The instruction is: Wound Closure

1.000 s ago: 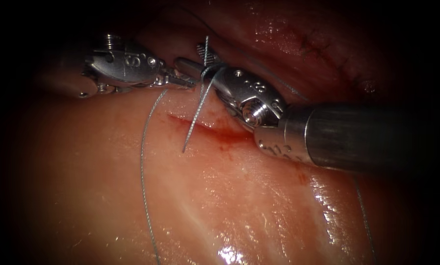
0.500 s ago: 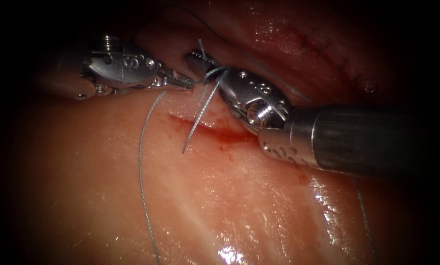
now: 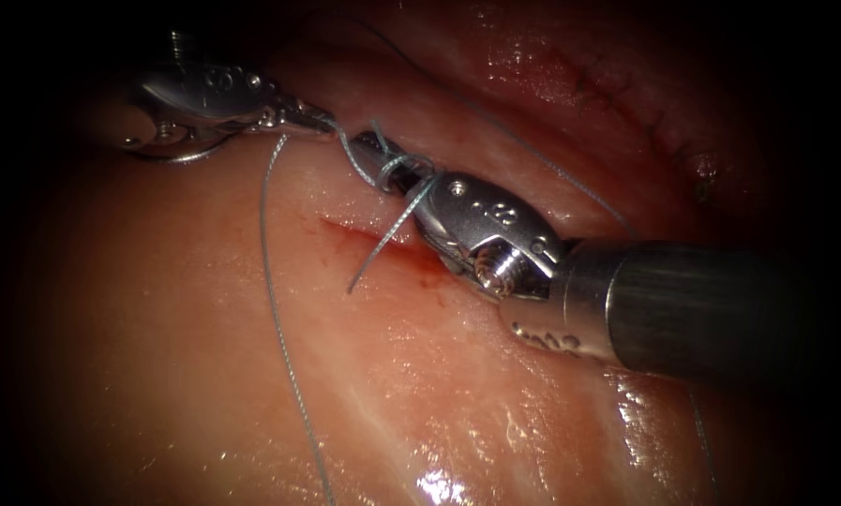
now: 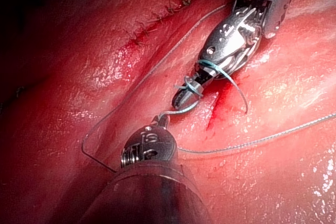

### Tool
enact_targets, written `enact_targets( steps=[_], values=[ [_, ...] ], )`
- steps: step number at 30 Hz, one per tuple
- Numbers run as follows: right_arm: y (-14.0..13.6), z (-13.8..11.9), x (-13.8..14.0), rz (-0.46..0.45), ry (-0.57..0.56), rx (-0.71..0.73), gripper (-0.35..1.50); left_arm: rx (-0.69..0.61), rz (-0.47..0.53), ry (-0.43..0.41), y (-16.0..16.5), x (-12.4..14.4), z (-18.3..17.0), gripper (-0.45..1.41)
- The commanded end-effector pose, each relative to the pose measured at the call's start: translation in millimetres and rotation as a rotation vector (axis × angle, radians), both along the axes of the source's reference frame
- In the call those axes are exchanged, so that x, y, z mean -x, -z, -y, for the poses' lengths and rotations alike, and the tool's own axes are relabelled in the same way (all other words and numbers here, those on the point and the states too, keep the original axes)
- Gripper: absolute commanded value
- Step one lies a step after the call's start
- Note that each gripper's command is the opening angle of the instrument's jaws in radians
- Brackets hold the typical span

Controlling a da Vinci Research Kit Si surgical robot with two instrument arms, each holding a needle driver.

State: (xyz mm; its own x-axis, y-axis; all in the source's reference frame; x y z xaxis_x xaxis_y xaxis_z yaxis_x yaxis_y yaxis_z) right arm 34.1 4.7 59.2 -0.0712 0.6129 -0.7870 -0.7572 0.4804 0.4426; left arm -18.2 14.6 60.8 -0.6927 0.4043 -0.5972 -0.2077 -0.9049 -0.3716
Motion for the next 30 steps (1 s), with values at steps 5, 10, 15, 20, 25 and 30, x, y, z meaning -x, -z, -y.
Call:
enact_targets(
  steps=[5,10,15,20,25,30],
  values=[
    [1.2,4.9,-4.7,0.039,-0.074,0.029,-0.35,-0.016,-0.018,0.001,-1.9,0.3,-0.8,-0.45],
    [2.8,7.4,-8.4,0.125,-0.050,-0.029,-0.35,-0.038,-0.015,0.003,-1.2,0.0,-3.4,-0.45],
    [3.1,7.9,-8.1,0.173,-0.076,-0.051,-0.35,-0.052,-0.024,0.009,-0.3,-0.4,-5.8,-0.45],
    [3.3,8.9,-7.2,0.201,-0.080,-0.059,-0.35,-0.058,-0.036,0.014,0.2,-0.8,-7.6,-0.45],
    [3.2,9.8,-6.1,0.211,-0.062,-0.070,-0.35,-0.065,-0.043,0.022,0.6,-1.1,-9.6,-0.45],
    [3.0,9.7,-5.3,0.220,-0.061,-0.076,-0.35,-0.067,-0.041,0.035,0.2,-1.2,-11.2,-0.45]
  ],
)
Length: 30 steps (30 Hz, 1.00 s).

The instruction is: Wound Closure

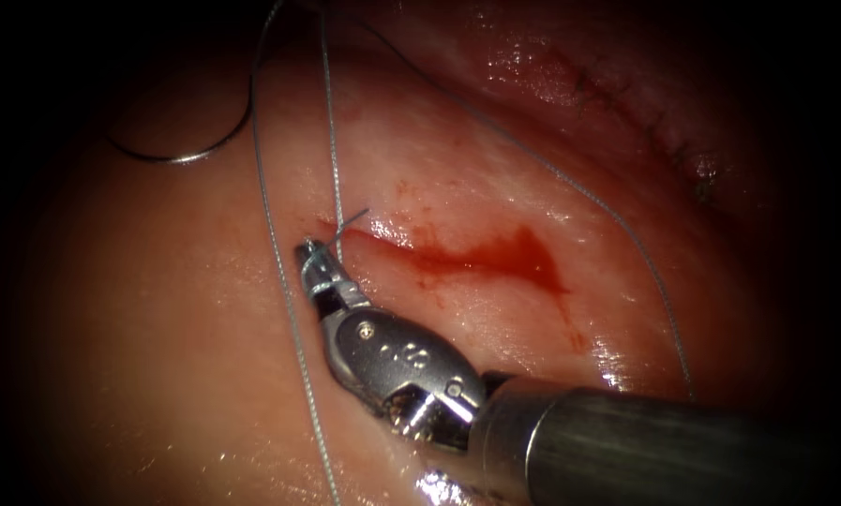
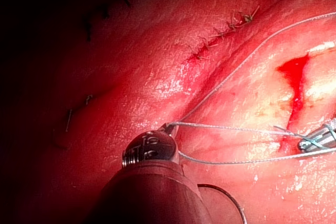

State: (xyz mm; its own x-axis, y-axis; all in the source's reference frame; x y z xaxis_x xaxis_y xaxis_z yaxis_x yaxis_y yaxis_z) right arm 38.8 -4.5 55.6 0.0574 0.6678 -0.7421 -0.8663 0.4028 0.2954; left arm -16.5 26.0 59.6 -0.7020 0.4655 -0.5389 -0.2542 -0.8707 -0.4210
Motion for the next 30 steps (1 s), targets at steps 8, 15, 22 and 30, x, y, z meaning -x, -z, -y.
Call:
enact_targets(
  steps=[8,15,22,30],
  values=[
    [-0.6,1.6,-0.7,0.009,0.015,-0.016,-0.35,0.015,-0.011,0.047,-2.6,1.5,-2.9,-0.45],
    [0.2,2.4,-0.2,0.006,0.024,-0.018,-0.35,0.029,-0.017,0.090,-4.3,3.8,-5.4,-0.45],
    [1.5,4.3,-0.6,0.001,0.039,-0.021,-0.35,0.041,-0.022,0.116,-6.0,4.6,-7.7,-0.45],
    [2.7,5.6,-1.0,-0.011,0.058,-0.023,-0.35,0.053,-0.003,0.155,-7.4,4.0,-10.5,-0.45]
  ],
)
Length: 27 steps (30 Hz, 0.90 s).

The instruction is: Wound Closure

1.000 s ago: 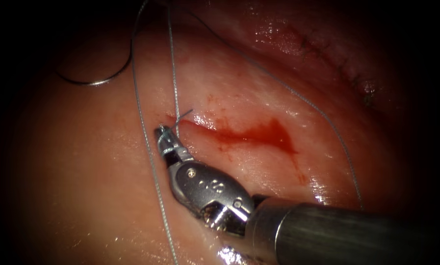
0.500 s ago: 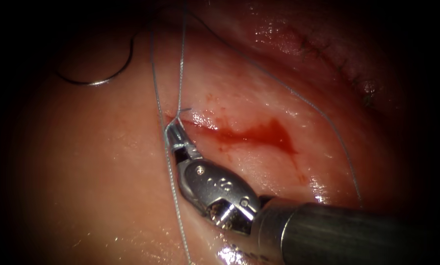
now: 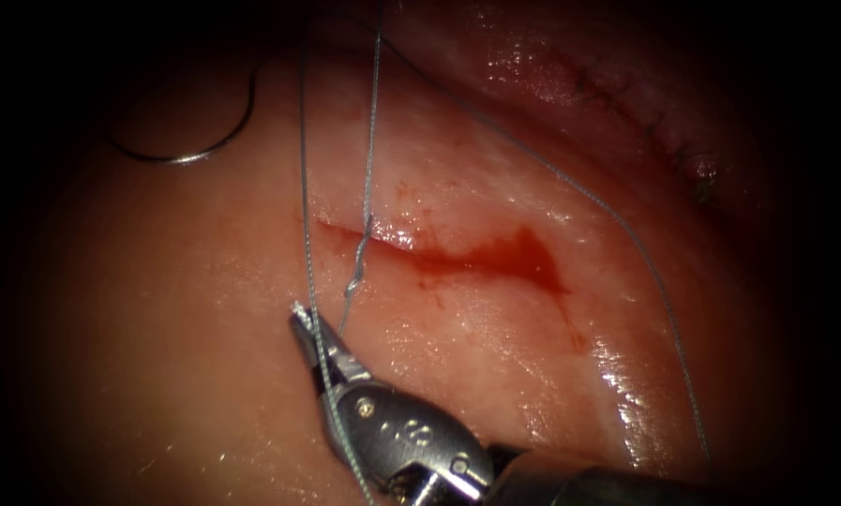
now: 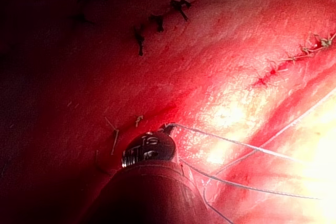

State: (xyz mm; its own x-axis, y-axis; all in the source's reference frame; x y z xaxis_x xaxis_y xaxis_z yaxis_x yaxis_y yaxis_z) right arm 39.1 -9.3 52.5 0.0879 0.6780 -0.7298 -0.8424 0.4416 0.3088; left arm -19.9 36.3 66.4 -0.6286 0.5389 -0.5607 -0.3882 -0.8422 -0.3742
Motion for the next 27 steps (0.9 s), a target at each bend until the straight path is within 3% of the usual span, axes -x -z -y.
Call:
enact_targets(
  steps=[1,9,27],
  values=[
    [-0.2,0.7,-0.7,-0.005,0.005,-0.006,-0.35,0.002,0.007,0.012,-1.0,0.5,-1.1,-0.45],
    [0.3,1.0,-0.7,-0.029,0.031,-0.006,-0.35,0.029,0.015,0.044,-2.7,0.8,-4.3,-0.45],
    [0.3,3.4,-1.4,-0.043,0.105,-0.017,-0.35,0.055,0.000,0.059,-5.6,1.2,-6.0,-0.45]
  ],
)
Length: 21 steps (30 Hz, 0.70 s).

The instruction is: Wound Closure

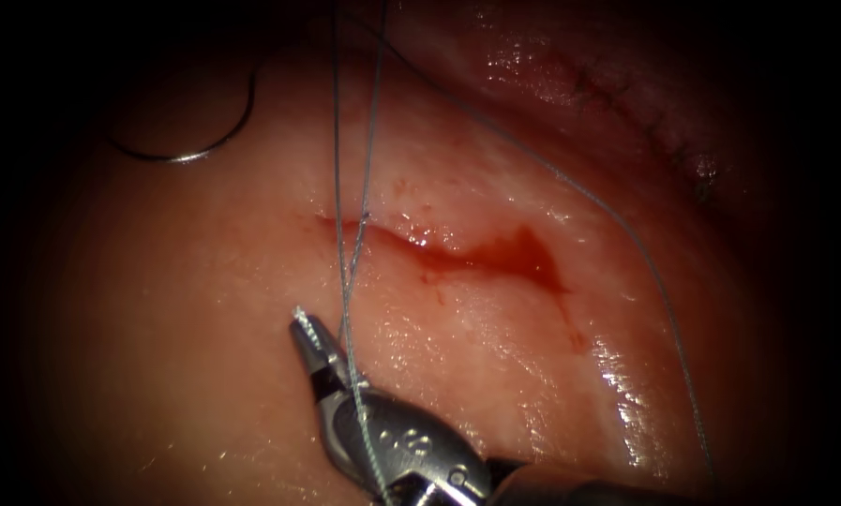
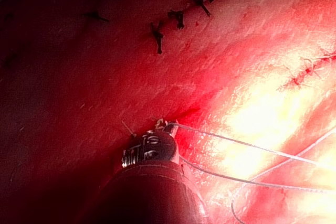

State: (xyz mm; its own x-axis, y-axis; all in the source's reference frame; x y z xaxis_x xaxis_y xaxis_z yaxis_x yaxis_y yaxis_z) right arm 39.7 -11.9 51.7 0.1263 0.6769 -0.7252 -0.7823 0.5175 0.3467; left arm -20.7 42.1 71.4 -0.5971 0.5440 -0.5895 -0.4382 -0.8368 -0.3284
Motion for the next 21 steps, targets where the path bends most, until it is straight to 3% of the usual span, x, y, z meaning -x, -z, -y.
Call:
enact_targets(
  steps=[1,11,21],
  values=[
    [-0.5,0.9,-0.8,-0.003,0.008,-0.006,-0.35,0.002,0.000,0.000,-0.7,0.5,-0.2,-0.45],
    [-0.4,1.5,-1.9,-0.007,0.044,0.001,-0.35,0.003,-0.001,0.001,-0.9,0.5,-0.3,-0.45],
    [-1.3,-0.5,-1.4,0.018,0.051,0.018,-0.35,-0.027,0.029,-0.036,0.3,0.8,2.5,-0.45]
  ],
)
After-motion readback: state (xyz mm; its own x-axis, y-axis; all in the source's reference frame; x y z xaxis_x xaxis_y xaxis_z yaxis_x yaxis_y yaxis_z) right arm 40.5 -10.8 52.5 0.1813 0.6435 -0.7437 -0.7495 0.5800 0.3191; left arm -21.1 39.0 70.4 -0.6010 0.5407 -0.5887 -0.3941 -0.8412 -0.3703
